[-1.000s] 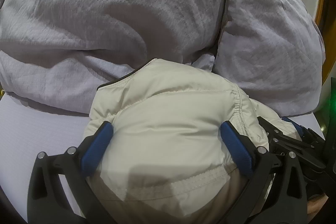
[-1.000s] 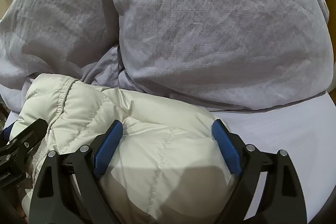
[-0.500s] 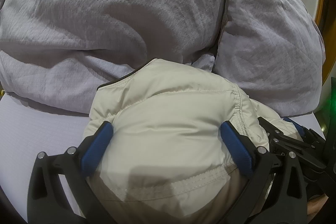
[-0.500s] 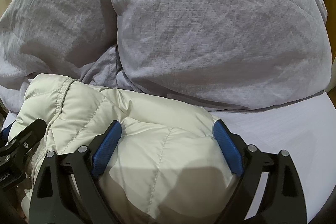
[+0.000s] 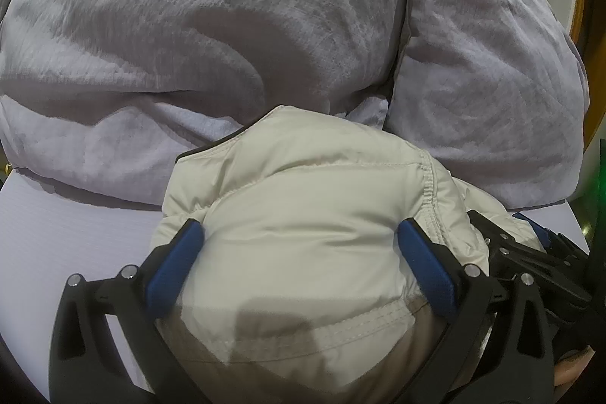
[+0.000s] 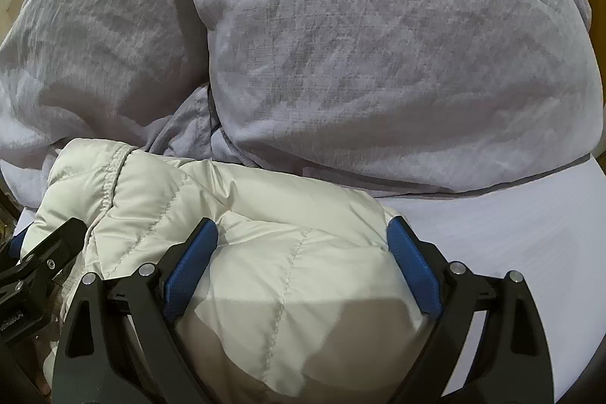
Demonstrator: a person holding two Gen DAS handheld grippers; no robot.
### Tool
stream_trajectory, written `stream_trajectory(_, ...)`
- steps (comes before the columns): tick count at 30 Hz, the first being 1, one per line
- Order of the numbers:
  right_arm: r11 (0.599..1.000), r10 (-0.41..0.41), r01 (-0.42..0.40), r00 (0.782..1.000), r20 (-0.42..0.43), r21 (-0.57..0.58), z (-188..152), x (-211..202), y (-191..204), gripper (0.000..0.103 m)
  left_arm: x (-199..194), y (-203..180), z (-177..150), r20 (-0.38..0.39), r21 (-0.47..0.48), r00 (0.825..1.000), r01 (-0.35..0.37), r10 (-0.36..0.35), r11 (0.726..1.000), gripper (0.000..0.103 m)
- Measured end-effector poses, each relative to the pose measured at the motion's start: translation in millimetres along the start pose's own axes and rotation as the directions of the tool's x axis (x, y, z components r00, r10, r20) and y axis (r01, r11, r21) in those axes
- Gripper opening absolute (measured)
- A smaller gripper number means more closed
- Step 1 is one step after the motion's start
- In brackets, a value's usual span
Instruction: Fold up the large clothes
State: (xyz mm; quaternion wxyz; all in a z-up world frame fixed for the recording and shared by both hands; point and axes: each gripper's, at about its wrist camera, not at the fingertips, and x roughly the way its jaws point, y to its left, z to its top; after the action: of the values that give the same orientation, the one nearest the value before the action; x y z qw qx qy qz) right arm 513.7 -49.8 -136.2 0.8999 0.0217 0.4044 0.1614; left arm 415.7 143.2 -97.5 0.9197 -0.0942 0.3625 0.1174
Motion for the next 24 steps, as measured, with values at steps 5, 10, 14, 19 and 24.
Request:
stream_trajectory(5,0.999,-0.028,0.027,0.999,-0.044,-0.026,3,-17,-1,0.099,-15,5,7,-0.040,-0.005,0.999,-0.017,0.017,1.000,0.101)
stream_trajectory(10,0.999,-0.021,0.017,0.998,-0.067,-0.052,-2,-58,-2,0.099,-57,19,3,-0.043,-0.051,0.999,0.014,-0.016,0.999,0.101)
stream_trajectory(14,0.999,0.025,-0.030,0.993,-0.114,-0.046,-15,-105,-2,0.099,-107,26,-8,-0.011,-0.038,0.999,0.030,-0.031,0.999,0.101)
stream_trajectory(19,0.994,0.062,-0.073,0.990,-0.124,-0.079,-42,-165,3,0.102,-168,22,-39,0.002,0.005,0.999,0.050,-0.050,0.999,0.101)
stream_trajectory(24,0.994,0.064,-0.078,0.985,-0.160,-0.082,-83,-206,4,0.102,-201,17,-74,-0.039,0.010,0.999,0.035,-0.034,0.999,0.101)
